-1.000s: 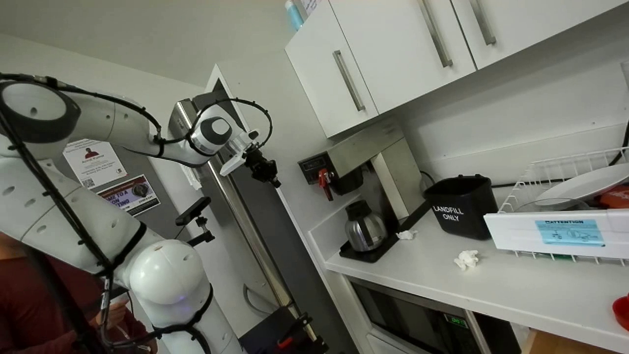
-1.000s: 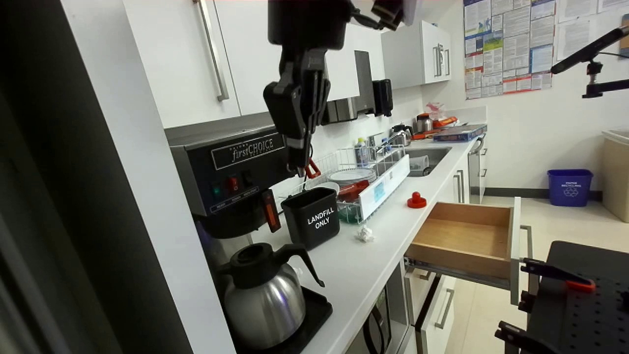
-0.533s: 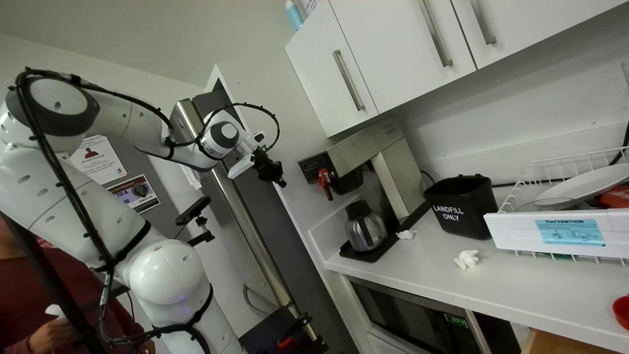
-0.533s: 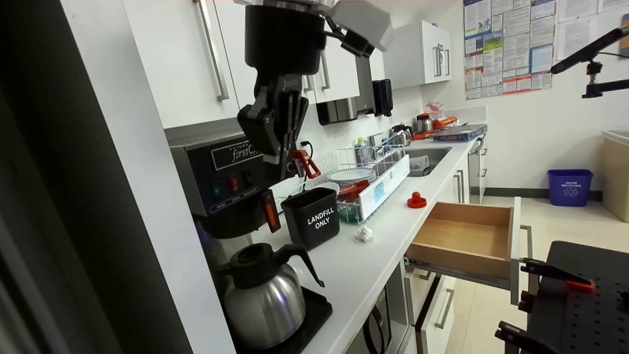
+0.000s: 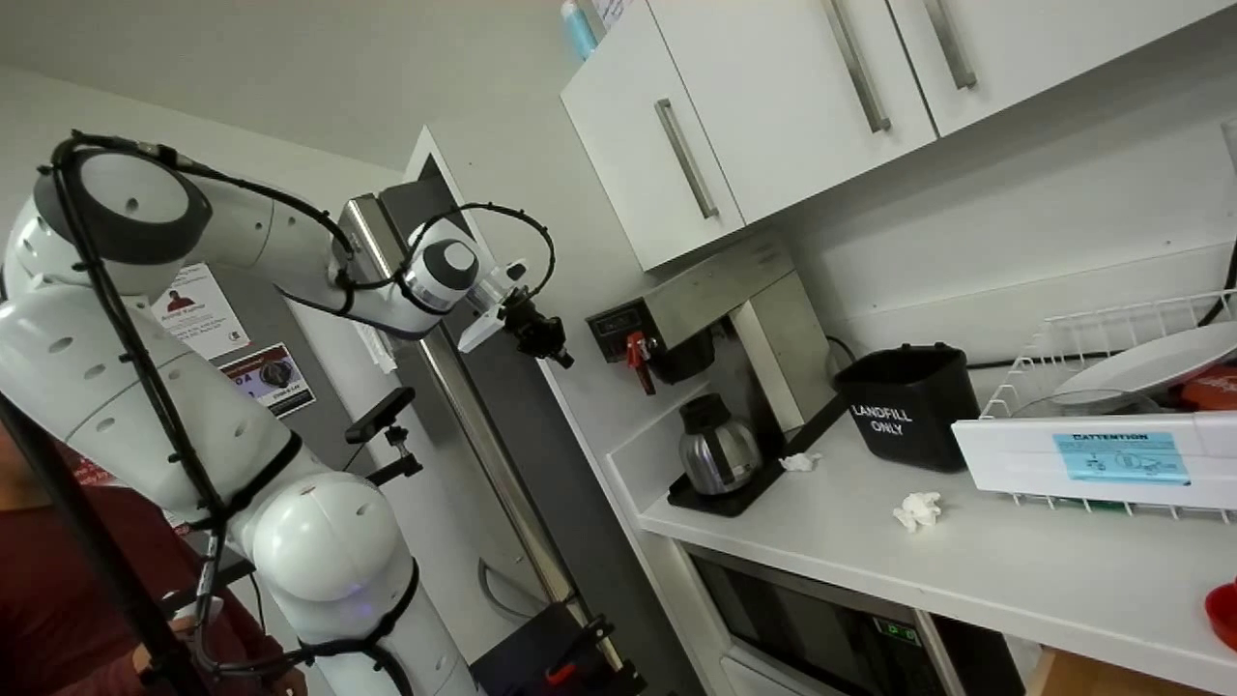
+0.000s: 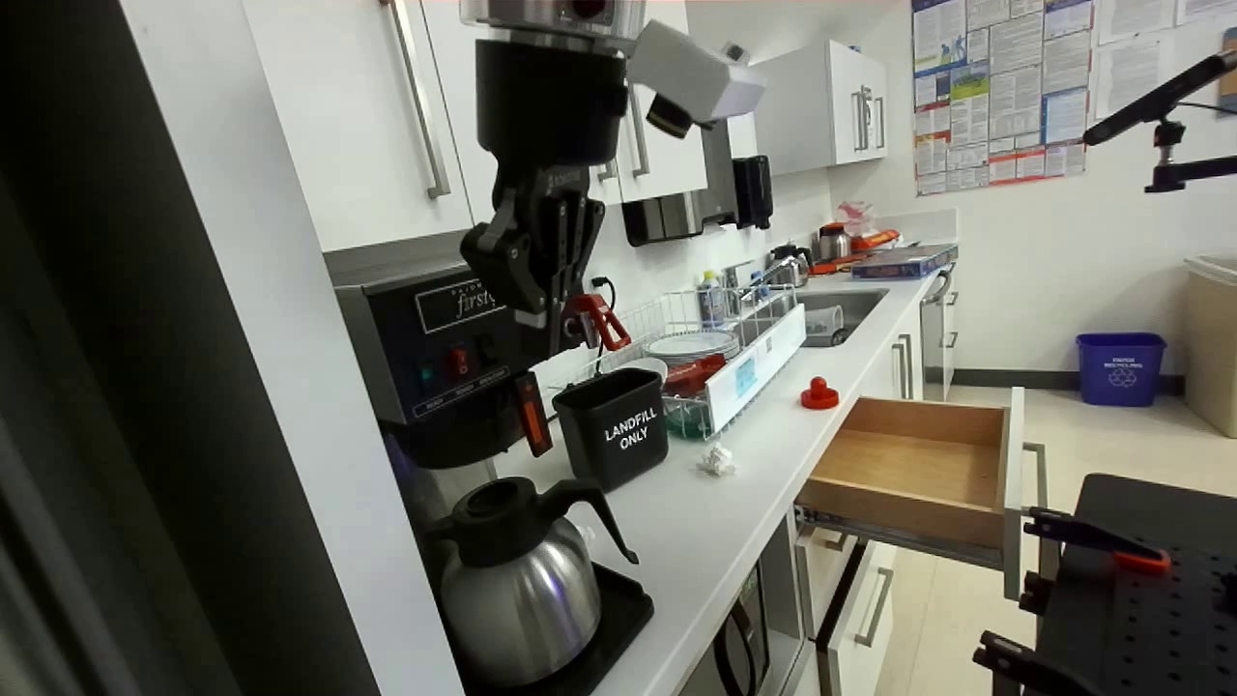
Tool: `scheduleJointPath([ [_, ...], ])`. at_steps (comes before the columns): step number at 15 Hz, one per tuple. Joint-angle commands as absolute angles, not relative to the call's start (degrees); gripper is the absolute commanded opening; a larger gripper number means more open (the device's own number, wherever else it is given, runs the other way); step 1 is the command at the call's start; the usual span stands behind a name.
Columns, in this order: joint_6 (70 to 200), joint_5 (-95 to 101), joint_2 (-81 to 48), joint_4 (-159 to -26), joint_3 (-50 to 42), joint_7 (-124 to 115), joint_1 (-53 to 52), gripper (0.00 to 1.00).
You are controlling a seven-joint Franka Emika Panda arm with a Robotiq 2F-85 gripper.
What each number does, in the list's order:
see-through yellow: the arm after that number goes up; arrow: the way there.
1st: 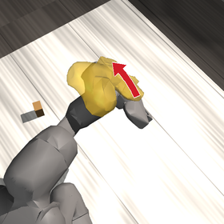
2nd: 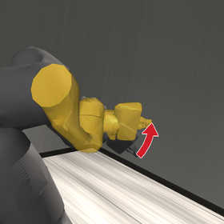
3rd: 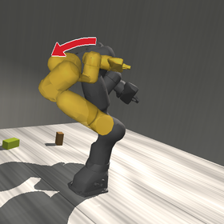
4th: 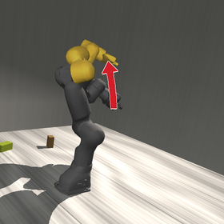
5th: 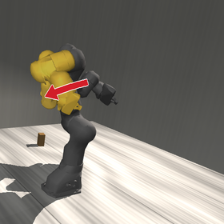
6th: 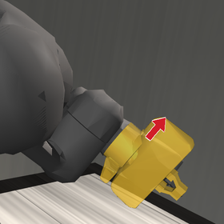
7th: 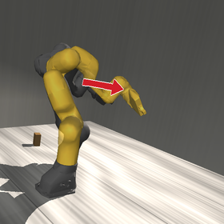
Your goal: Turn on the coffee maker
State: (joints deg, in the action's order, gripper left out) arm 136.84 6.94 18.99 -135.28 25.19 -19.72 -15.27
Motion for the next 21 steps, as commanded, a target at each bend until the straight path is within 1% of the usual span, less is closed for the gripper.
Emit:
scheduleJointPath([
  [1,138.26,12.37,14.67,-132.05,26.63,-24.99,-12.74,0.0],
  [7,145.63,18.45,10.44,-131.12,26.1,-32.62,-11.33,0.0],
  [14,147.68,26.88,8.08,-130.12,25.58,-40.16,-10.76,0.0],
  [21,148.75,28.22,6.95,-128.99,24.59,-42.19,-11.27,0.0],
])
